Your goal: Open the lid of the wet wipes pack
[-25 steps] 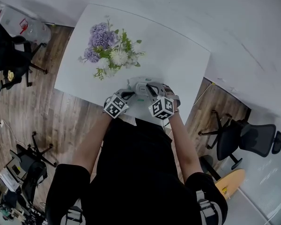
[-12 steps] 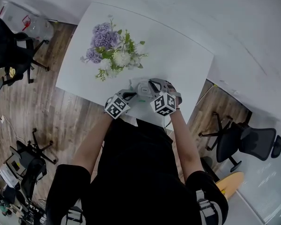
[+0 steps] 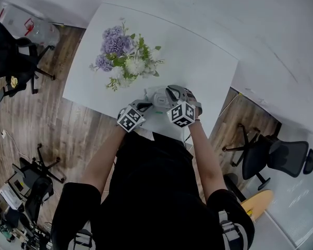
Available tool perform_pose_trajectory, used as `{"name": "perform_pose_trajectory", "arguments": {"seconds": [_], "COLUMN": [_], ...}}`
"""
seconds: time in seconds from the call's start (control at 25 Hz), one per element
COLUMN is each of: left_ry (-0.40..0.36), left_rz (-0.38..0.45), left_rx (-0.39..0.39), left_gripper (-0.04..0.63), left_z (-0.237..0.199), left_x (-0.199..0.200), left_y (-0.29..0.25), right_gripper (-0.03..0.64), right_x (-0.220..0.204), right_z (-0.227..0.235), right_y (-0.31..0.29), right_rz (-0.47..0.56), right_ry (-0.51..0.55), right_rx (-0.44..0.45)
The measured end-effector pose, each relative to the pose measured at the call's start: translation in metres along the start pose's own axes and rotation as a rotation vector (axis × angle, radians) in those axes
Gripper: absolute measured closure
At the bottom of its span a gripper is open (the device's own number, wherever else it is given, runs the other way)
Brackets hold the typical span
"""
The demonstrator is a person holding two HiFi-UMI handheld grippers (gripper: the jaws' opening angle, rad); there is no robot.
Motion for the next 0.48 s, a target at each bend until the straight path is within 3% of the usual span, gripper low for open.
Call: {"name": "perform_pose_trajectory", "arguments": {"seconds": [0.48], "left_ry": [-0.007], "left_rz": [-0.023], "left_rx": [-0.012], "left_gripper": [0.572], "left_z": [0.005], "left_x": [0.004], "left_y": [0.008], "right_gripper": [0.566], "right_x": [-0.007], "right_z": [0.014], "right_y": [0.024], "right_rz": [-0.009], "right_ry": [-0.061], "right_rx": [-0.115]}}
Point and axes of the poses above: the fingertips, and each gripper's own axes: y backward along the fingers, z to its right, x out of its top, the point moved 3 cm from there along y, backward along the fingers, and after that the axes turned 10 degrees about z, right-handed, at the moved point
